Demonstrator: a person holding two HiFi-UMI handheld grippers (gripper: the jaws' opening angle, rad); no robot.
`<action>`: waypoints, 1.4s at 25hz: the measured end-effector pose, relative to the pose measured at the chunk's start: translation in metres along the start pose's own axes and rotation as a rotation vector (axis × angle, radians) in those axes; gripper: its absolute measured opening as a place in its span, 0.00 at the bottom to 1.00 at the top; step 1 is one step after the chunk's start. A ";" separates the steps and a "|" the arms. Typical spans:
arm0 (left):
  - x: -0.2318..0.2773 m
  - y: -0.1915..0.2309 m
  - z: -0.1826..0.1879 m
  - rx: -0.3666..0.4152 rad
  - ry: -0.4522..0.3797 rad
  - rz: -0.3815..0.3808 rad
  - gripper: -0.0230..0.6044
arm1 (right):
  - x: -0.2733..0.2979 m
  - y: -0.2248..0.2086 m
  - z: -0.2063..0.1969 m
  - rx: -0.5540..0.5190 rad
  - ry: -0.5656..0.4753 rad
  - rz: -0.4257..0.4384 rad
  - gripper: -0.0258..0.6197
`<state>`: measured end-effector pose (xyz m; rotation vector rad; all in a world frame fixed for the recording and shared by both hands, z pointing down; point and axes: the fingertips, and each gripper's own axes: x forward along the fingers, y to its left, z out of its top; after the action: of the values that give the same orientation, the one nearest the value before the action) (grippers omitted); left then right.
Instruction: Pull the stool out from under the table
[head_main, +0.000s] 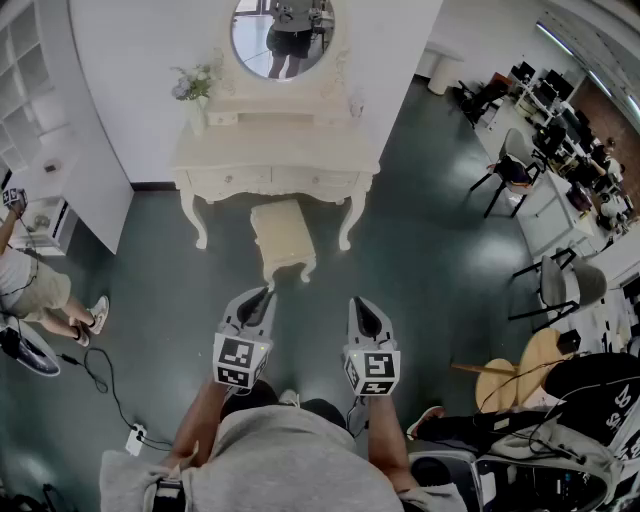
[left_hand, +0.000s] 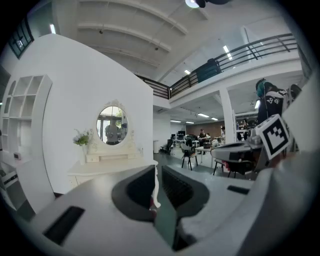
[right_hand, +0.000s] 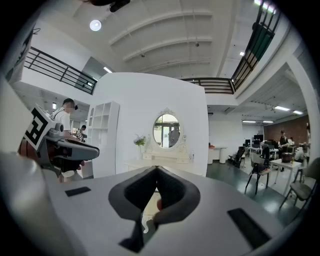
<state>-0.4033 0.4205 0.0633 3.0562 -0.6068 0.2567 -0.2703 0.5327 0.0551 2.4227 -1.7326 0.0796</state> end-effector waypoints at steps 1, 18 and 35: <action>0.001 0.000 0.000 0.002 -0.002 -0.001 0.11 | 0.000 -0.001 0.000 0.001 -0.002 -0.001 0.06; 0.076 0.028 -0.018 -0.036 0.048 -0.022 0.11 | 0.062 -0.035 -0.016 0.019 0.066 -0.018 0.06; 0.235 0.173 -0.006 -0.117 0.072 0.050 0.11 | 0.301 -0.050 0.006 0.022 0.145 0.129 0.06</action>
<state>-0.2562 0.1724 0.1049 2.9088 -0.6697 0.3182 -0.1250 0.2659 0.0854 2.2551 -1.8283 0.2841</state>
